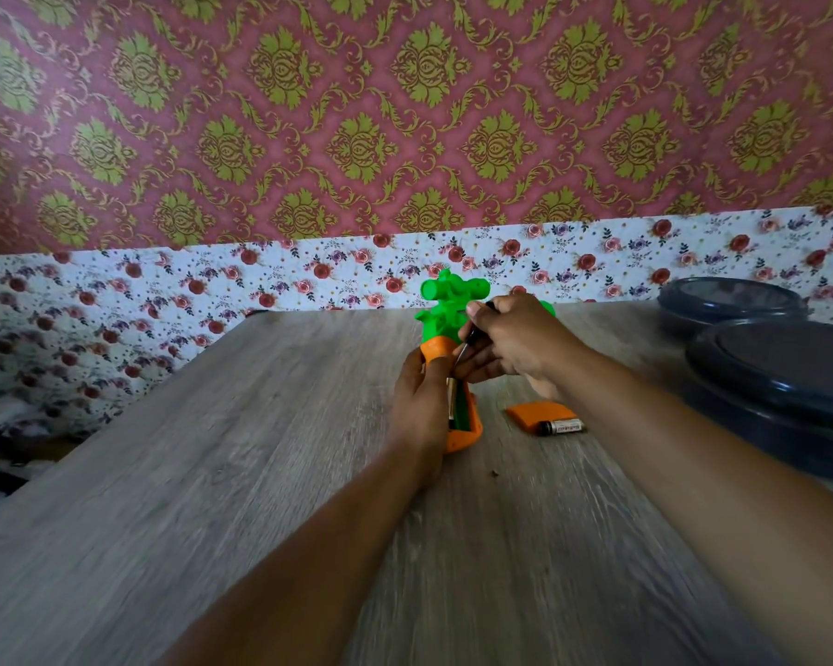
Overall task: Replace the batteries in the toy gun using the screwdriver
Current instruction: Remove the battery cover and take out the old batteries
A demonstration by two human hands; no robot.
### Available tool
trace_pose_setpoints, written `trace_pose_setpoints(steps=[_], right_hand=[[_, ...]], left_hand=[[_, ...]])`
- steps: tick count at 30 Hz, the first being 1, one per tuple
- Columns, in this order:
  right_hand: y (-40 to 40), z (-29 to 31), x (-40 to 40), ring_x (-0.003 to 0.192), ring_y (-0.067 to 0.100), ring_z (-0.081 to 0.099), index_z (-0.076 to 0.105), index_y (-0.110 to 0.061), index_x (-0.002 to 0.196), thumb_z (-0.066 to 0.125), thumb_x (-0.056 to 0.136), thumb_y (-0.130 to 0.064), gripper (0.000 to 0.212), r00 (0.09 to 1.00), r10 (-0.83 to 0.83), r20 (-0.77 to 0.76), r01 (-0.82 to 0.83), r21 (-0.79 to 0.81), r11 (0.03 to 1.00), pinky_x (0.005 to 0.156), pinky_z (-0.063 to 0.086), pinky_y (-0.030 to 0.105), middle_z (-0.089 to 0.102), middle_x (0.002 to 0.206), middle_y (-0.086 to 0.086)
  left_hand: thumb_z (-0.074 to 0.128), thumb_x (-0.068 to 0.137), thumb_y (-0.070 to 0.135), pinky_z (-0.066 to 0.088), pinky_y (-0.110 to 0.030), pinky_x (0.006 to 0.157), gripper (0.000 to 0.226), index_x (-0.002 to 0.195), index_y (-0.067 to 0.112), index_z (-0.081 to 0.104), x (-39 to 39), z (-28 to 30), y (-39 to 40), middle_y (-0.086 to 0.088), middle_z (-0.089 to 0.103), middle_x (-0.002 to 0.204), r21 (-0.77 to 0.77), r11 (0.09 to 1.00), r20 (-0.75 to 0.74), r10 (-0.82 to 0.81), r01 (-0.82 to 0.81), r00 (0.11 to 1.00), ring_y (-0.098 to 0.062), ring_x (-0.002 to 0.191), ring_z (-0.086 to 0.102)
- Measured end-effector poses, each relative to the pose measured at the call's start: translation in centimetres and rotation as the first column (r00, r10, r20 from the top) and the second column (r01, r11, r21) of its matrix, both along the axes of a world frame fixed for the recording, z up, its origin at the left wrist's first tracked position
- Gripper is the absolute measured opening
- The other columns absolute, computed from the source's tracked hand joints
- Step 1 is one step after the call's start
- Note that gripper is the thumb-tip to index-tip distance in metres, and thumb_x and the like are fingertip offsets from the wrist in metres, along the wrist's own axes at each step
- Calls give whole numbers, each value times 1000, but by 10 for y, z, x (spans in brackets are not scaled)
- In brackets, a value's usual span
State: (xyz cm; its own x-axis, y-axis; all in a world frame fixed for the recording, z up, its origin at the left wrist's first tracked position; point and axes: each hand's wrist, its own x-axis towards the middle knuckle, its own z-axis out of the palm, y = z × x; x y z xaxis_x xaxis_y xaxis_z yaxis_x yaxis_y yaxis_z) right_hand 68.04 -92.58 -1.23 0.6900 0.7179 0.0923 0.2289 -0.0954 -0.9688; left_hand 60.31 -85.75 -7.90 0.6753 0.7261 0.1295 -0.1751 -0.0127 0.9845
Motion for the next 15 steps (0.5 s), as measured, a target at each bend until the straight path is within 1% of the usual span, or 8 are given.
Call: trace_pose_setpoints(steps=[3, 5, 6, 8, 10, 12, 13, 15], right_hand=[[-5, -3, 0, 61, 29, 65, 52, -4, 79, 38, 100, -23, 32, 1000, 4, -27, -3, 47, 999, 53, 53, 31, 64, 70, 17], [-7, -6, 0, 59, 26, 65, 52, -5, 80, 37, 100, -23, 31, 999, 8, -45, -4, 78, 997, 49, 52, 28, 64, 66, 14], [-8, -7, 0, 57, 24, 66, 52, -5, 80, 37, 101, -23, 31, 999, 7, -54, -2, 90, 996, 48, 52, 27, 63, 65, 13], [-10, -10, 0, 55, 22, 66, 52, -6, 80, 37, 101, -23, 31, 997, 4, -76, 5, 115, 993, 47, 53, 26, 63, 64, 11], [-12, -12, -2, 56, 21, 66, 52, -6, 81, 37, 101, -23, 31, 996, 6, -92, 7, 141, 990, 48, 54, 26, 64, 66, 11], [-14, -13, -5, 60, 22, 65, 52, -7, 80, 35, 101, -22, 31, 997, -7, -74, 21, 178, 984, 52, 55, 27, 64, 70, 11], [-16, -14, -7, 63, 22, 64, 51, -7, 78, 34, 101, -20, 31, 998, -36, -53, 46, 202, 978, 57, 56, 28, 63, 71, 11], [-19, -16, -9, 65, 24, 60, 49, -8, 74, 33, 101, -17, 33, 994, -102, -27, 105, 255, 961, 66, 54, 32, 59, 69, 11]], left_hand=[[45, 94, 36, 54, -42, 83, 29, 117, 26, 59, 0, 0, 1, -5, 65, 113, -17, 1000, -13, 11, -11, 1000, -23, 102, 62], [46, 93, 35, 54, -37, 76, 31, 119, 23, 57, 1, 0, 2, -8, 63, 115, -20, 1000, -20, 13, -14, 1000, -24, 101, 62], [49, 88, 41, 54, -39, 81, 41, 124, 23, 54, 1, -1, 2, -9, 62, 119, -18, 1000, -24, 13, -13, 1000, -24, 104, 61], [52, 69, 55, 49, -51, 94, 71, 134, 25, 46, 2, -4, 2, -9, 56, 130, -21, 1000, -40, 15, -16, 999, -28, 116, 56], [52, 60, 60, 46, -55, 97, 85, 137, 26, 43, 6, -10, 7, -10, 53, 135, -38, 999, -51, 13, -15, 999, -32, 120, 54], [54, 70, 52, 51, -50, 91, 74, 138, 24, 41, 5, -7, 6, -11, 53, 135, -48, 999, -57, 10, -13, 998, -30, 113, 59], [53, 80, 43, 55, -44, 84, 64, 139, 23, 40, 4, -6, 6, -12, 53, 134, -50, 999, -46, 8, -11, 999, -27, 103, 64], [49, 93, 27, 54, -33, 68, 51, 142, 21, 37, 5, -6, 7, -12, 54, 132, -69, 998, -31, -2, 0, 1000, -19, 83, 67]])
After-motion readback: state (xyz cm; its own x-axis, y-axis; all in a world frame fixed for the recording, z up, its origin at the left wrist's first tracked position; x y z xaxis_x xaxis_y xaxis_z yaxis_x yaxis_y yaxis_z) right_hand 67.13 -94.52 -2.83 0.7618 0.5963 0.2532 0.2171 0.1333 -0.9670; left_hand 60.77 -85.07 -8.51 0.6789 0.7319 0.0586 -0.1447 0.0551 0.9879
